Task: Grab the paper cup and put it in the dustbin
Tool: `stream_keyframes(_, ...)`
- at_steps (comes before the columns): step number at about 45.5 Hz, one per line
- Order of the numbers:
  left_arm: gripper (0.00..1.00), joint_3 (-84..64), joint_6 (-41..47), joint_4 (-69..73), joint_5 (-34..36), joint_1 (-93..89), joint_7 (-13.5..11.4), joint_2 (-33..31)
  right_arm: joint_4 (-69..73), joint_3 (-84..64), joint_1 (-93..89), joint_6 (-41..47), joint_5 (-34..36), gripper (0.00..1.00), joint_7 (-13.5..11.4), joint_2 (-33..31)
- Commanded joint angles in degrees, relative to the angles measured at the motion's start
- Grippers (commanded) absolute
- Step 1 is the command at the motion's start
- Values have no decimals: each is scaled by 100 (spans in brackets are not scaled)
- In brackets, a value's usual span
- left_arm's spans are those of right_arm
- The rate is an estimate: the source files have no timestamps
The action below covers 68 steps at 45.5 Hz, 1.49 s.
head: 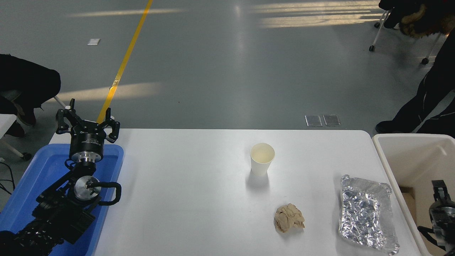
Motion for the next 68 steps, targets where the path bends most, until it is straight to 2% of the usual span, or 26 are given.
stream_keyframes(1, 99, 0, 8, 0, 0, -1, 26, 0, 0, 17, 50, -17, 4, 100, 1, 36)
stream_keyframes(22, 99, 18, 9, 0, 8, -10, 9, 0, 9, -27, 393, 71, -110, 100, -7, 45)
stream_keyframes(29, 99, 9, 35, 0, 0, -1, -9, 0, 43, -974, 419, 203, -269, 100, 19, 10)
stream_keyframes(33, 99, 9, 35, 0, 0, -1, 0, 0, 394, -1345, 507, 203, -251, 100, 19, -43)
stream_keyframes(40, 99, 18, -9, 0, 17, -18, 9, 0, 1158, -1152, 1025, 177, -137, 100, -16, -166)
stream_keyframes(41, 99, 26, -9, 0, 17, -18, 9, 0, 1351, -1134, 1061, 177, -137, 100, -16, -236)
stream_keyframes(42, 99, 26, -18, 0, 17, -18, 9, 0, 1901, -1134, 1226, 142, -137, 100, -16, -610)
stream_keyframes(49, 99, 26, -27, 0, 26, -18, 9, 0, 4119, -1239, 2061, 97, -347, 100, -7, -2106)
stream_keyframes(53, 99, 18, -18, 0, 8, -1, 9, 0, 4894, -1485, 2720, 80, -944, 100, -25, -2643)
stream_keyframes(57, 99, 18, -27, 0, 17, -10, 9, 0, 5176, -1924, 3309, 80, -1384, 100, -25, -2925)
stream_keyframes(60, 99, 26, -27, 0, 26, -18, 9, 0, 5509, -2538, 3828, 132, -1438, 100, -25, -3083)
stream_keyframes(64, 99, 26, -27, 0, 26, -18, 9, 0, 6343, -3969, 5021, 177, -1473, 100, 19, -3242)
stream_keyframes(68, 99, 26, -27, 0, 26, -18, 9, 0, 7450, -5551, 6646, 273, -1464, 100, 28, -3093)
